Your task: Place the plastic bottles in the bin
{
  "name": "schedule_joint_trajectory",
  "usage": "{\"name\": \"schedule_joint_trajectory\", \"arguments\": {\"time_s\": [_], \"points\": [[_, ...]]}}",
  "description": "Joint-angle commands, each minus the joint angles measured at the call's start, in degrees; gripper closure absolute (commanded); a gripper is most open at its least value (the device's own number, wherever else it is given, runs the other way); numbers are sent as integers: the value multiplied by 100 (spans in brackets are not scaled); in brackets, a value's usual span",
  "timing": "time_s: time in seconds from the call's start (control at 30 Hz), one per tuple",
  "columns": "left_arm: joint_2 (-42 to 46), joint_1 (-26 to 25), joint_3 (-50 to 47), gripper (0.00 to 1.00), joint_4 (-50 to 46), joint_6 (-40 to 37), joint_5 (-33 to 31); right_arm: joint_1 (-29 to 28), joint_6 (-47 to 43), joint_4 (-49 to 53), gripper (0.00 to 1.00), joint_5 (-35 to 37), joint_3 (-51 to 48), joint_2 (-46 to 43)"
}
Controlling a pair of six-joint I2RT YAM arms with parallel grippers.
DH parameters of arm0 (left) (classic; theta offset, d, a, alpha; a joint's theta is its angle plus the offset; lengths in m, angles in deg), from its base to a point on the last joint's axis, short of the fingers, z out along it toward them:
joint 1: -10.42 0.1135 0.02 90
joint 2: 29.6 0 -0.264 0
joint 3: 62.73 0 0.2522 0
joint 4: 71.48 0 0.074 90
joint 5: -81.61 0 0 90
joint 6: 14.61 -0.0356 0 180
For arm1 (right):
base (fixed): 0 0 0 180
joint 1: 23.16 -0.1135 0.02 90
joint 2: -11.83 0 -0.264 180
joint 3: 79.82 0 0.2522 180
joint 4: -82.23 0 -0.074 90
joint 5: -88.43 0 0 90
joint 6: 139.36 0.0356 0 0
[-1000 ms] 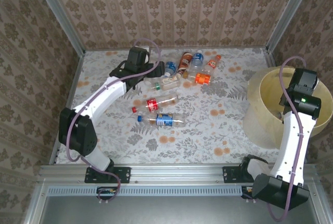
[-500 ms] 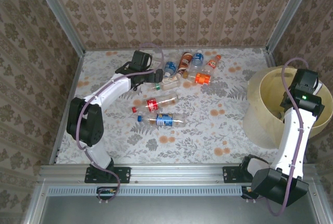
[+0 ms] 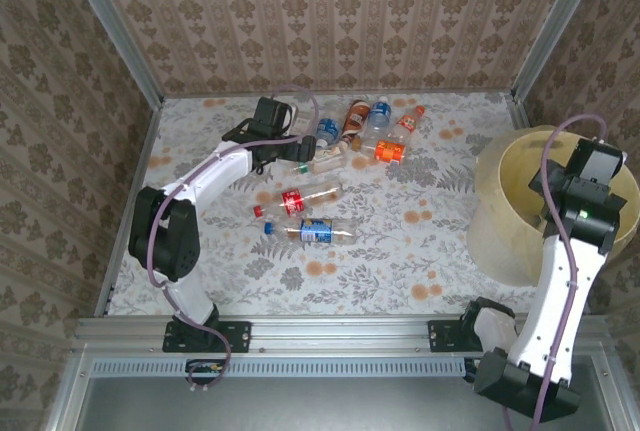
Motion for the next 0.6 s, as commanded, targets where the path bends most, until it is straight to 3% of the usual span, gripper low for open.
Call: {"name": "schedule_joint_trajectory", "arguments": {"time_s": [0.0, 0.1, 0.2, 0.37, 0.57], "points": [[84, 39, -24, 0, 89, -185, 90, -140, 372, -629, 3, -754, 59, -388], [149, 35, -93, 0, 144, -221, 79, -335, 593, -1243, 0, -1637, -94, -762], [185, 0, -132, 0, 95, -98, -346, -469, 822, -1826, 0, -2599, -226, -940], [182, -78, -263, 0, 187, -385, -82, -959, 1390, -2782, 0, -3882, -584, -1042], [-182, -357, -41, 0, 167, -1502, 276, -2388, 1378, -3454, 0, -3780, -880, -808]]}}
